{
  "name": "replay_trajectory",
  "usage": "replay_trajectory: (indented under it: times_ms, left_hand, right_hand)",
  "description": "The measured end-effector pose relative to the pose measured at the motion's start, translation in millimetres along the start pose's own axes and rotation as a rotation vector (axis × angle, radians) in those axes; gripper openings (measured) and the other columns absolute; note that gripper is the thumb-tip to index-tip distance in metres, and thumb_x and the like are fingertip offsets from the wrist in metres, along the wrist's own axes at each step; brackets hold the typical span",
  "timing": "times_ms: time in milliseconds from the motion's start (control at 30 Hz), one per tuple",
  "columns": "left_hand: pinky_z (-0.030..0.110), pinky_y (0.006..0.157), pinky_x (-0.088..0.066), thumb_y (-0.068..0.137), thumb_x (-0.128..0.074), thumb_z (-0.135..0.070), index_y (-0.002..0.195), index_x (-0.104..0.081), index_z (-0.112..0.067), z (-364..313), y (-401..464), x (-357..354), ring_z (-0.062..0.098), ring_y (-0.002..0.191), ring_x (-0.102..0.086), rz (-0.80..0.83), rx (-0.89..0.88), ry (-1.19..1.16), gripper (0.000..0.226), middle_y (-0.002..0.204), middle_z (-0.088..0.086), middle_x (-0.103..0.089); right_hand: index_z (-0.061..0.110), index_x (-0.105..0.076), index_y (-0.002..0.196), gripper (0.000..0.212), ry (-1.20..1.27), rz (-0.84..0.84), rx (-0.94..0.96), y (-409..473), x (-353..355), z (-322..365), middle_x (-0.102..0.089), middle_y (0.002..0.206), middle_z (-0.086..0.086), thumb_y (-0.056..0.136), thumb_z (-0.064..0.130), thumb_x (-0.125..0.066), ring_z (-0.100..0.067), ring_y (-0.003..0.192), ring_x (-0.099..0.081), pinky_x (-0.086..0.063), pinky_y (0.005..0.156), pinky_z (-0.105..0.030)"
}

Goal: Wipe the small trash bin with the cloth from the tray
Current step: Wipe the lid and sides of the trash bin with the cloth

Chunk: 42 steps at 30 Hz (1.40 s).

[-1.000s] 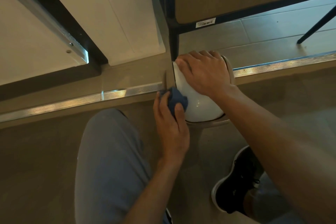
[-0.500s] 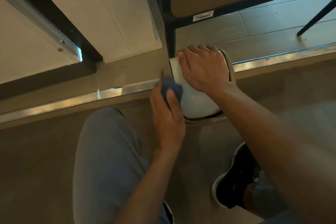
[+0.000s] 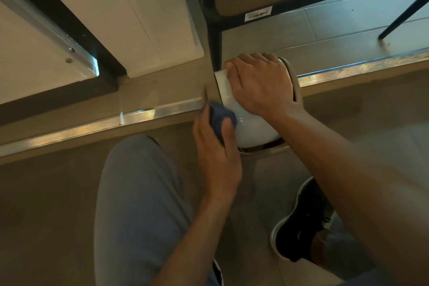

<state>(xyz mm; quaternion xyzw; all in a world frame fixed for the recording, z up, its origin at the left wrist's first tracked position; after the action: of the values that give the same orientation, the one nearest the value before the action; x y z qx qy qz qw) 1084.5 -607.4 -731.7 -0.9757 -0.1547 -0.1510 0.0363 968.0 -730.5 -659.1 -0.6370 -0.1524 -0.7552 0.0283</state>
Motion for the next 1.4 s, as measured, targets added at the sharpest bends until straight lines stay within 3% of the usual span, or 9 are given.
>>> replay_trajectory:
  times_ms: [133, 300, 500, 633, 800, 1000, 1100, 1267, 1400]
  left_hand:
    - [0.017, 0.104, -0.040, 0.104, -0.042, -0.052, 0.149, -0.039, -0.031, -5, 18, -2, 0.001, 0.133, -0.045, 0.001, 0.028, 0.015, 0.050, 0.150, -0.007, -0.045]
    - [0.044, 0.093, -0.050, 0.107, -0.037, -0.047, 0.115, -0.064, -0.016, -29, 106, -2, 0.012, 0.098, -0.061, -0.043, 0.056, 0.119, 0.041, 0.109, 0.002, -0.067]
    - [0.025, 0.111, -0.036, 0.103, -0.034, -0.058, 0.151, -0.029, -0.044, -7, 11, -3, 0.007, 0.144, -0.034, 0.012, -0.073, 0.090, 0.050, 0.159, -0.005, -0.031]
    - [0.022, 0.106, -0.040, 0.104, -0.039, -0.054, 0.152, -0.034, -0.036, -13, 22, -3, 0.007, 0.137, -0.042, 0.028, -0.036, 0.061, 0.052, 0.154, -0.003, -0.040]
    - [0.042, 0.099, -0.050, 0.102, -0.036, -0.056, 0.136, -0.056, -0.020, -31, 96, -5, 0.014, 0.115, -0.060, -0.010, -0.051, 0.126, 0.054, 0.129, 0.003, -0.062]
    - [0.027, 0.111, -0.039, 0.103, -0.034, -0.058, 0.153, -0.025, -0.042, -2, -7, -2, 0.011, 0.143, -0.036, 0.006, -0.126, 0.116, 0.053, 0.158, 0.001, -0.032]
    - [0.015, 0.100, -0.039, 0.103, -0.035, -0.057, 0.152, -0.036, -0.034, -10, 27, -3, 0.004, 0.132, -0.043, 0.024, -0.037, 0.082, 0.053, 0.152, -0.002, -0.043]
    - [0.046, 0.095, -0.051, 0.103, -0.034, -0.053, 0.124, -0.063, -0.015, -27, 107, -3, 0.016, 0.106, -0.062, -0.039, 0.014, 0.083, 0.052, 0.116, 0.005, -0.066]
    - [0.030, 0.111, -0.041, 0.107, -0.032, -0.051, 0.150, -0.039, -0.029, -6, 30, -3, 0.007, 0.138, -0.043, -0.034, -0.024, 0.051, 0.049, 0.153, -0.003, -0.042]
  right_hand:
    - [0.019, -0.069, 0.113, 0.039, 0.009, -0.030, 0.013, 2, 2, 2, -0.073, 0.110, -0.003, 0.107, 0.034, -0.033, -0.025, 0.101, -0.068, -0.046, 0.092, -0.043]
    - [0.018, -0.071, 0.110, 0.044, -0.003, -0.042, -0.008, 2, 0, 0, -0.074, 0.109, -0.004, 0.107, 0.035, -0.030, -0.025, 0.100, -0.068, -0.048, 0.093, -0.044]
    - [0.019, -0.069, 0.111, 0.040, 0.003, -0.043, -0.001, 1, 2, 0, -0.073, 0.109, -0.004, 0.106, 0.033, -0.032, -0.026, 0.100, -0.067, -0.046, 0.093, -0.043]
    - [0.019, -0.069, 0.114, 0.040, -0.007, -0.046, 0.008, 1, 2, 2, -0.072, 0.112, -0.004, 0.106, 0.034, -0.032, -0.026, 0.103, -0.067, -0.046, 0.094, -0.043]
    - [0.019, -0.069, 0.106, 0.045, -0.052, -0.027, -0.020, 5, -3, 0, -0.073, 0.107, -0.005, 0.107, 0.037, -0.028, -0.025, 0.098, -0.068, -0.048, 0.092, -0.044]
    - [0.018, -0.069, 0.114, 0.040, 0.019, -0.034, 0.006, 0, 2, 3, -0.072, 0.112, -0.004, 0.107, 0.034, -0.033, -0.026, 0.102, -0.066, -0.045, 0.095, -0.044]
    - [0.017, -0.070, 0.112, 0.039, -0.001, -0.065, 0.012, 0, 3, 4, -0.073, 0.110, -0.006, 0.107, 0.033, -0.035, -0.027, 0.100, -0.067, -0.047, 0.093, -0.044]
    - [0.017, -0.071, 0.105, 0.045, -0.029, -0.062, -0.011, 2, 0, 0, -0.074, 0.106, -0.006, 0.108, 0.035, -0.030, -0.026, 0.097, -0.068, -0.048, 0.093, -0.044]
    - [0.019, -0.069, 0.110, 0.042, -0.011, -0.055, -0.012, 2, 1, 0, -0.073, 0.107, -0.003, 0.107, 0.035, -0.030, -0.024, 0.098, -0.067, -0.046, 0.093, -0.043]
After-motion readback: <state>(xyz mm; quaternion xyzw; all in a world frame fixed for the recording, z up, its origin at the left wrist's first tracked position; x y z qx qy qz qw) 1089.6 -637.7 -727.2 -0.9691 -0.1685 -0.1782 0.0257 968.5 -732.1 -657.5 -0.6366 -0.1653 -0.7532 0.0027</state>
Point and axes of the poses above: each hand's wrist, its own y-axis towards the middle knuckle, its own x-axis out of the back of the hand, z = x × y, the point moved 10 cm from there along y, towards the middle knuckle
